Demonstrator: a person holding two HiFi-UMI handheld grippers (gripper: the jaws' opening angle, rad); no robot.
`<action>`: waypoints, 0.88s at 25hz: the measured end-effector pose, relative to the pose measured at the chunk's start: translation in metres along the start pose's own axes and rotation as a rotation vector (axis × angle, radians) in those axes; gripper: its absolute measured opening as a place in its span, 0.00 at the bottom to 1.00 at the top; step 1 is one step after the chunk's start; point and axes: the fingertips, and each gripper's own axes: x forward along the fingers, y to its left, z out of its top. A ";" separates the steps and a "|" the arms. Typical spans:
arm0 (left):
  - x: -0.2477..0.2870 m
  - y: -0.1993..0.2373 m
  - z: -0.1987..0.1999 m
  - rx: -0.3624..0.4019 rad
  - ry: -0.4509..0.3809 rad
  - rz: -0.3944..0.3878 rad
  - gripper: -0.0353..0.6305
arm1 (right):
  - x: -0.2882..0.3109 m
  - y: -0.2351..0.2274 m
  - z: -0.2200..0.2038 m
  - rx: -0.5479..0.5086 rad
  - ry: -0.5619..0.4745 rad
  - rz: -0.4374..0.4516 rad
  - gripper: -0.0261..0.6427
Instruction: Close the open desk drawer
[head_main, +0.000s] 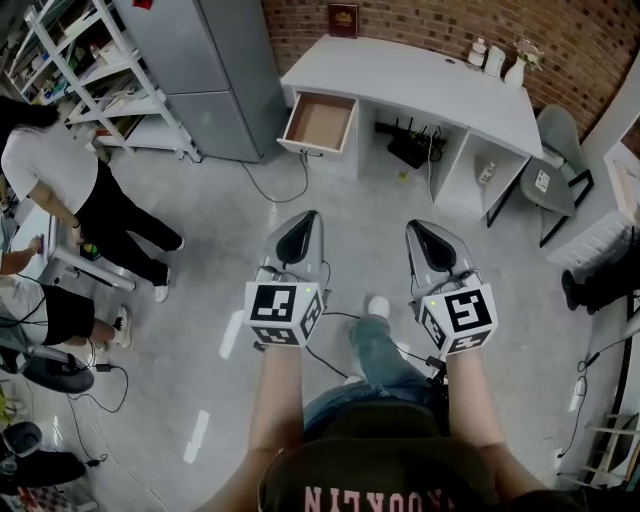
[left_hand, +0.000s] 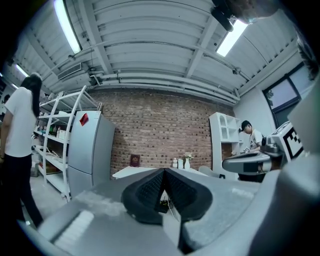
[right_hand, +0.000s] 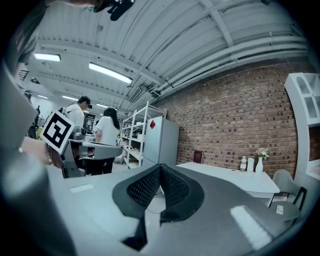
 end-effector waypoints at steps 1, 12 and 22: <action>0.005 0.004 -0.002 0.002 0.004 0.007 0.05 | 0.007 -0.003 -0.002 0.000 -0.001 0.007 0.04; 0.117 0.025 -0.003 0.026 0.046 0.022 0.05 | 0.098 -0.080 -0.009 0.059 -0.022 0.061 0.04; 0.233 0.054 0.000 0.037 0.077 0.044 0.05 | 0.190 -0.154 -0.015 0.076 -0.007 0.110 0.04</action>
